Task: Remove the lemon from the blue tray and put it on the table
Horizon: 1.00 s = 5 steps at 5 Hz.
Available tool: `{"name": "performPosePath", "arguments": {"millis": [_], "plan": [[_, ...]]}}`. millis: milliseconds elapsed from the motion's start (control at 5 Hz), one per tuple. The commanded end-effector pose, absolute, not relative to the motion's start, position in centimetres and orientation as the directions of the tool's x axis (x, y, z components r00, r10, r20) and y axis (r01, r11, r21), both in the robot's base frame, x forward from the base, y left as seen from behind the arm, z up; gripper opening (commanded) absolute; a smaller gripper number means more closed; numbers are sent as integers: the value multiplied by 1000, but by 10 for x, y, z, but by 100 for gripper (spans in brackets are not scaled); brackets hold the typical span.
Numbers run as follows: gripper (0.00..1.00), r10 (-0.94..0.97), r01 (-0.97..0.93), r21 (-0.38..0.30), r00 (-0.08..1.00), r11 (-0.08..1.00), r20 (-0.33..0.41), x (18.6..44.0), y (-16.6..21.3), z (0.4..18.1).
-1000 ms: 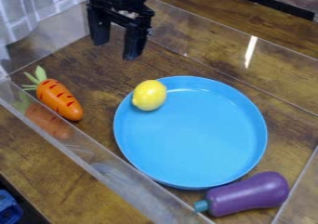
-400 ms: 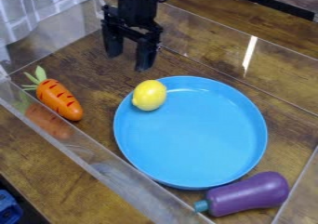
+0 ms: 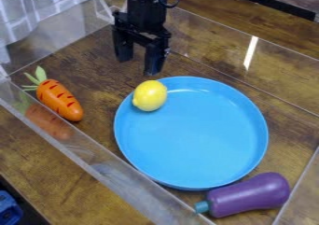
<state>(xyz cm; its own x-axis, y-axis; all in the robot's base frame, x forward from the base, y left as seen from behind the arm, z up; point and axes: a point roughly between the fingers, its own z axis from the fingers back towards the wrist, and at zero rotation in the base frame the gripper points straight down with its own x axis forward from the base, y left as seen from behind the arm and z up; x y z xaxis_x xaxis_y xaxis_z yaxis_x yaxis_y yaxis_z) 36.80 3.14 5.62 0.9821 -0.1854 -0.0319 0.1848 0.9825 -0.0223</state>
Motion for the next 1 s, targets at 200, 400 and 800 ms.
{"name": "performPosePath", "arguments": {"millis": [200, 400, 800], "plan": [[100, -237, 238, -21, 971, 971, 32, 370, 15, 89], [100, -244, 245, -32, 969, 969, 29, 368, 18, 96], [100, -278, 279, -53, 960, 959, 23, 363, 19, 111]]}}
